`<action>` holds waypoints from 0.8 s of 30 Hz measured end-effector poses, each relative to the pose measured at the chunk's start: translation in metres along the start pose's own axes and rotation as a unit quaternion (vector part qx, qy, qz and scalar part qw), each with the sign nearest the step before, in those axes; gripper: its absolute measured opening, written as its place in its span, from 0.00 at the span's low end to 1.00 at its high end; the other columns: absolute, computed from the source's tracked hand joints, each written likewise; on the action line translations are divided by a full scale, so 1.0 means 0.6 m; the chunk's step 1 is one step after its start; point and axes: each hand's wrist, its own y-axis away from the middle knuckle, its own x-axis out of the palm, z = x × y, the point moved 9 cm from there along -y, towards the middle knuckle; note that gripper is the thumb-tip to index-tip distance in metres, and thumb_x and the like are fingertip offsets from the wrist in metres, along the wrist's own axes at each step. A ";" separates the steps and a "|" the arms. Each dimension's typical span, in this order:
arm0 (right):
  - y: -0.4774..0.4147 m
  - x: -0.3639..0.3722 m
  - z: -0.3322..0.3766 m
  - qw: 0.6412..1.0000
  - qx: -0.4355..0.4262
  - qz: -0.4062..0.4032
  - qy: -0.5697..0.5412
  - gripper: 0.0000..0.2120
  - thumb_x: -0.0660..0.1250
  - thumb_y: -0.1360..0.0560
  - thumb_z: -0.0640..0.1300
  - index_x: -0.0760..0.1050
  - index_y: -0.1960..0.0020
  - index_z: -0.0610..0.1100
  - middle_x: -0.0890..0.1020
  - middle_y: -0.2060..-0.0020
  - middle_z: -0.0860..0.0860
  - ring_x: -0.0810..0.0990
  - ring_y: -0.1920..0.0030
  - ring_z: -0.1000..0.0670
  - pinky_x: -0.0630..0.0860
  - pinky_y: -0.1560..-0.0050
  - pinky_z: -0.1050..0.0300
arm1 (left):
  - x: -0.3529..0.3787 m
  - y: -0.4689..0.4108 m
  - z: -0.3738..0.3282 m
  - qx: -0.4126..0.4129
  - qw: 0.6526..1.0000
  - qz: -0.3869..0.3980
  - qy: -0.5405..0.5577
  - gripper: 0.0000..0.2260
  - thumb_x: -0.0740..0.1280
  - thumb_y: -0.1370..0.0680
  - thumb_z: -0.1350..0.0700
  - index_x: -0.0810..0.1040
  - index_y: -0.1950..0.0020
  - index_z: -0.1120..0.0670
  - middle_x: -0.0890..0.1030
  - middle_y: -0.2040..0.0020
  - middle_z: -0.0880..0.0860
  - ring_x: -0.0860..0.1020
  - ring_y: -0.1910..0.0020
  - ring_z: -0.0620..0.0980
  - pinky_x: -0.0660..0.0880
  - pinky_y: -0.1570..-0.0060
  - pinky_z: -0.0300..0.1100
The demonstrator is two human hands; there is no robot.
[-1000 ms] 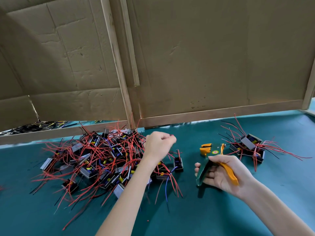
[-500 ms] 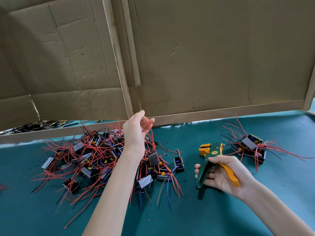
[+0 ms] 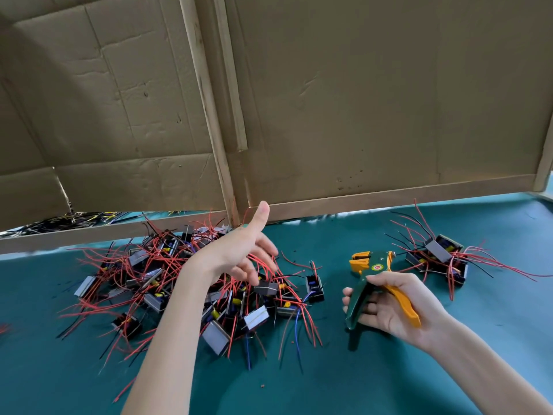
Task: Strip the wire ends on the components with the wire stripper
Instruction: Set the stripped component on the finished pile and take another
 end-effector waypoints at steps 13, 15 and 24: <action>-0.001 -0.001 0.000 1.000 0.001 -0.004 0.001 0.07 0.63 0.35 0.38 0.72 0.58 0.34 0.82 0.58 0.32 0.84 0.63 0.35 0.82 0.65 0.42 | 0.078 -0.045 -0.029 0.178 0.932 0.059 0.310 0.13 0.62 0.24 0.74 0.73 0.41 0.66 0.78 0.40 0.66 0.81 0.43 0.57 0.79 0.44 0.44; -0.001 0.000 -0.001 1.000 0.003 -0.002 0.003 0.08 0.63 0.34 0.38 0.73 0.57 0.34 0.82 0.58 0.32 0.84 0.63 0.35 0.82 0.65 0.42 | 0.069 -0.057 -0.022 0.179 0.947 -0.033 0.263 0.07 0.65 0.23 0.70 0.75 0.46 0.65 0.81 0.46 0.65 0.84 0.53 0.54 0.81 0.55 0.40; 0.003 0.009 0.002 1.000 -0.006 0.016 0.013 0.09 0.63 0.34 0.38 0.71 0.55 0.36 0.82 0.57 0.32 0.83 0.62 0.35 0.82 0.63 0.41 | 0.034 -0.053 -0.015 0.215 0.949 -0.205 0.106 0.04 0.68 0.23 0.58 0.76 0.56 0.53 0.84 0.62 0.47 0.80 0.62 0.38 0.72 0.57 0.28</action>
